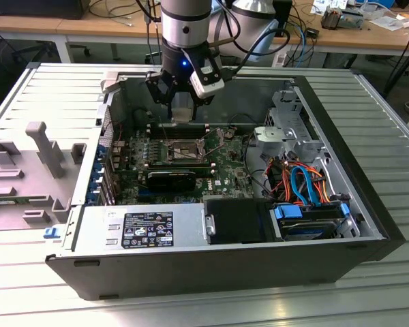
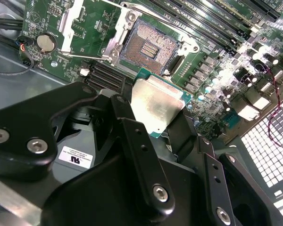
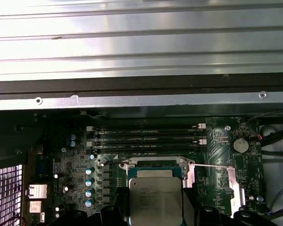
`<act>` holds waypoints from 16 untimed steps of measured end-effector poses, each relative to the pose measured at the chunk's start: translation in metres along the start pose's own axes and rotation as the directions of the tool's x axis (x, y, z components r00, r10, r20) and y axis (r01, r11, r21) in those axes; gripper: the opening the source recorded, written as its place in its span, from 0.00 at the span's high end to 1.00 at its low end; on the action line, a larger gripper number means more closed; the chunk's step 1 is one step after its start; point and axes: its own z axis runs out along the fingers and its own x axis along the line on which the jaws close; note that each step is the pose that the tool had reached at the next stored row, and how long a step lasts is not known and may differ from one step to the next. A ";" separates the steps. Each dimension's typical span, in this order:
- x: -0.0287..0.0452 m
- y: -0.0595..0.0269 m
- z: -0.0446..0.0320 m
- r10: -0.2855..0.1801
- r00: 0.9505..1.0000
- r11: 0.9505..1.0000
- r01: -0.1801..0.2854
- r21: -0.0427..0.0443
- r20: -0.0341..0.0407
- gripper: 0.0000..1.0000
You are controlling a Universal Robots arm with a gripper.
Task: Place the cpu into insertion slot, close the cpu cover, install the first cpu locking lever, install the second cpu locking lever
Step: 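Place the cpu into insertion slot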
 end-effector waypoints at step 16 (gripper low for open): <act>-0.0001 -0.0002 0.0027 0.000 1.000 1.000 0.000 0.000 0.000 0.45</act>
